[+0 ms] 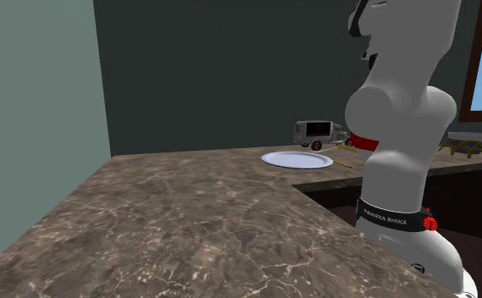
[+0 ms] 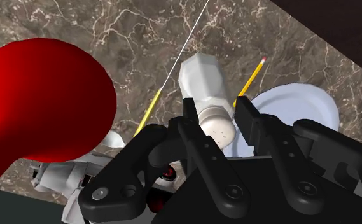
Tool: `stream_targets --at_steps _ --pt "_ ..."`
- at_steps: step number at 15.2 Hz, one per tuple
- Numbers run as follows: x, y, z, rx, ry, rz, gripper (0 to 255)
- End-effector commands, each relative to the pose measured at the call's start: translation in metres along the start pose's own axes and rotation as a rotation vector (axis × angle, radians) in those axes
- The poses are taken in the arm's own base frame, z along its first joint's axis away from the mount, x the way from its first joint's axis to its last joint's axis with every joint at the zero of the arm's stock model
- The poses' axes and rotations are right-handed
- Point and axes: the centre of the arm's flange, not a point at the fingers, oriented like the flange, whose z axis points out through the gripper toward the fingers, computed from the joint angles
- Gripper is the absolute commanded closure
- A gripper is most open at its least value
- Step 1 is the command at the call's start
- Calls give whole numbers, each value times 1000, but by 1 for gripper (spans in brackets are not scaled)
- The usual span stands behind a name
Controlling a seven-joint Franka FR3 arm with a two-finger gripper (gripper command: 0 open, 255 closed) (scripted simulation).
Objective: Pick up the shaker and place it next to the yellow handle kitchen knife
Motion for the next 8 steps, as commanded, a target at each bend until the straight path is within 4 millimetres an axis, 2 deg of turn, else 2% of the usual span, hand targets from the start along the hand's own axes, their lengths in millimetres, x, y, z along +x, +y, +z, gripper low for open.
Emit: stream_targets --at_steps 1,7,8 --pt "-18 18 -5 0 0 -3 255" --pt "-63 83 -10 0 0 -3 255" --pt "-77 103 -12 0 0 -3 255"
